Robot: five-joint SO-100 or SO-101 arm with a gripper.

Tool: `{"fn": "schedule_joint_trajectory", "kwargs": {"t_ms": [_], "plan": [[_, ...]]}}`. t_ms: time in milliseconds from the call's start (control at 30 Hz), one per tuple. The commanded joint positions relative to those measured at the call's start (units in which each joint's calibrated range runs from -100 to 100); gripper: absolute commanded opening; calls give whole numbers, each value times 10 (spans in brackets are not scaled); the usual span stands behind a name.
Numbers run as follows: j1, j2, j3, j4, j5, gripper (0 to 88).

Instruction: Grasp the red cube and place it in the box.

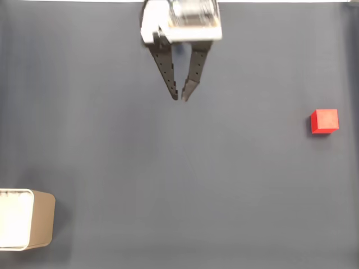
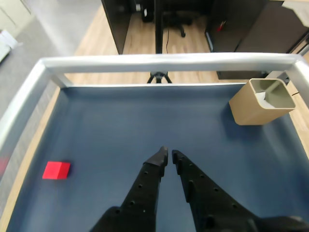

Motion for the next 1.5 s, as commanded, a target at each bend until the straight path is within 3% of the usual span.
{"fn": "schedule_joint_trajectory", "kwargs": {"t_ms": [0,833,1400,1467], "plan": [[-25,29,-62,41,11,0],[-215,64,-77,78,23,0],[-285,75,-10,-13,34,2],[-293,80,-1,-20,34,41]]}}
